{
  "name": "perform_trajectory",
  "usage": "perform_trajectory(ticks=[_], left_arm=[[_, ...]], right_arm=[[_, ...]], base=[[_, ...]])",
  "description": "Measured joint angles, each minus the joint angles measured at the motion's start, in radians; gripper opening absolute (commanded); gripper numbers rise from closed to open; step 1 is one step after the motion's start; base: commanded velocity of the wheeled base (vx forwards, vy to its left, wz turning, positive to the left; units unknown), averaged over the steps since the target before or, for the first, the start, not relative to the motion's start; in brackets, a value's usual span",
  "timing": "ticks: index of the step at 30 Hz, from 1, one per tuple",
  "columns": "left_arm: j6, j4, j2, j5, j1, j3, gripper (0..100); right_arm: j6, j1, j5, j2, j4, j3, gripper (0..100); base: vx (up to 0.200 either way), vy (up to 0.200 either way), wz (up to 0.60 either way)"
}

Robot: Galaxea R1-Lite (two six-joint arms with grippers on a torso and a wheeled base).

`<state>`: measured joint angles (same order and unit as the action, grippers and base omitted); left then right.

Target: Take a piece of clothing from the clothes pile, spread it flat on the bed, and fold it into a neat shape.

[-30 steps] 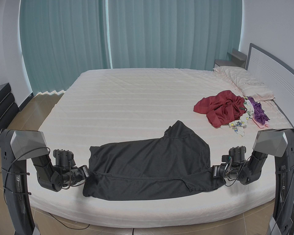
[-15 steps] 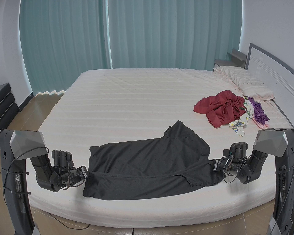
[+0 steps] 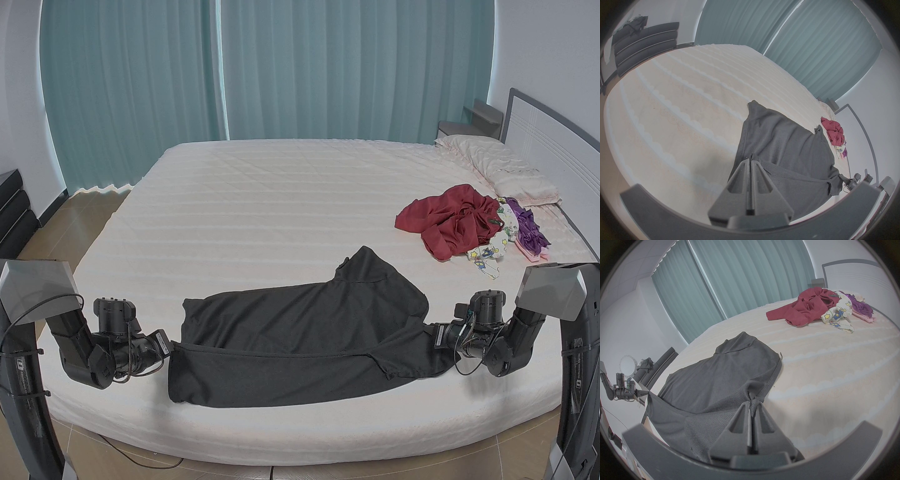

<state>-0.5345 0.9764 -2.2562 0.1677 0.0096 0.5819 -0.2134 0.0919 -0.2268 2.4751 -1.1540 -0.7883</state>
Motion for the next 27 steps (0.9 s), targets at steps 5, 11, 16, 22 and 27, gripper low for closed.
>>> perform_trajectory(ticks=[5,11,16,22,27], left_arm=[[0.000,-0.001,0.007,0.000,0.006,0.004,0],[0.001,0.001,-0.021,0.000,0.017,0.024,0],[0.001,0.001,-0.053,-0.001,0.024,0.039,0],[0.001,0.002,-0.078,-0.001,0.025,0.047,0],[0.001,0.002,-0.092,-0.006,0.023,0.053,0]], right_arm=[[0.000,0.002,0.002,0.005,-0.010,-0.007,0],[0.000,0.011,0.015,0.024,-0.024,-0.020,0],[-0.004,0.020,0.017,0.040,-0.030,-0.040,0],[-0.006,0.031,0.031,0.049,-0.030,-0.059,0],[-0.006,0.039,0.053,0.059,-0.029,-0.082,0]], base=[[0.000,0.000,0.00],[0.000,0.000,0.00],[0.000,0.000,0.00],[0.000,0.000,0.00],[0.000,0.000,0.00]])
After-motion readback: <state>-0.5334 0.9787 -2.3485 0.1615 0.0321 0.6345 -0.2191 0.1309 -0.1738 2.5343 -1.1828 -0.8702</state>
